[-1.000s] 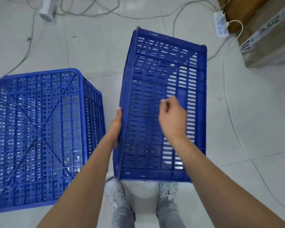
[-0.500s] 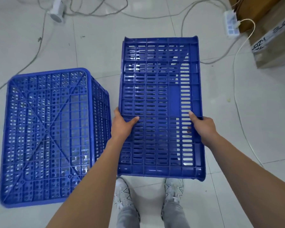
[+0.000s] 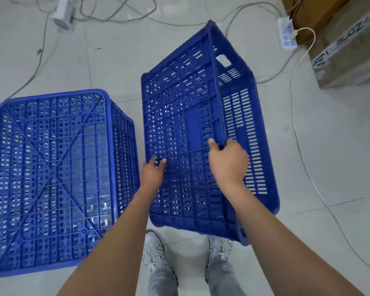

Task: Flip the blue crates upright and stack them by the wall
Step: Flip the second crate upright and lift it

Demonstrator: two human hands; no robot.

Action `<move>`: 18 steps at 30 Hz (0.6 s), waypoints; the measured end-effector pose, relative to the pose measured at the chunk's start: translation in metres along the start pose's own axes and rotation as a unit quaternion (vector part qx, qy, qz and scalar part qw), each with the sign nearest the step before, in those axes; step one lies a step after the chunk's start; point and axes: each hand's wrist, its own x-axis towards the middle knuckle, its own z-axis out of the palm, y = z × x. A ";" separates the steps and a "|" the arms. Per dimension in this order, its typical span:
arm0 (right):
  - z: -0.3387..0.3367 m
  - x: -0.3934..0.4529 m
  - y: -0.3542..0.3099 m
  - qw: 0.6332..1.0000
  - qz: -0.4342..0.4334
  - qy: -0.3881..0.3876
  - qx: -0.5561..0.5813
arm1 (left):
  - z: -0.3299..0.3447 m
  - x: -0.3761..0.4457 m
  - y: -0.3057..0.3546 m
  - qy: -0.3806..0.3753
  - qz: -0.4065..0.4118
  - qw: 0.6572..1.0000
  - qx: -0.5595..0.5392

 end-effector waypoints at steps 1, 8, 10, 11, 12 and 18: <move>0.009 -0.006 -0.004 0.999 0.000 -0.030 0.029 | 0.003 -0.005 0.000 -0.026 0.014 0.999 -0.042; 0.076 -0.047 -0.036 0.952 0.100 -0.223 0.186 | -0.008 0.001 -0.003 -0.151 -0.028 0.940 -0.306; 0.089 -0.058 -0.041 0.918 0.139 -0.273 0.252 | -0.018 0.007 -0.004 -0.178 -0.025 0.933 -0.312; 0.096 -0.062 -0.042 0.902 0.151 -0.300 0.271 | -0.022 0.011 -0.002 -0.174 -0.020 0.938 -0.300; 0.102 -0.066 -0.041 0.884 0.167 -0.328 0.288 | -0.025 0.013 0.001 -0.172 -0.018 0.942 -0.287; 0.098 -0.054 0.005 0.891 0.176 -0.328 0.258 | -0.035 0.044 -0.011 -0.015 -0.035 0.995 -0.096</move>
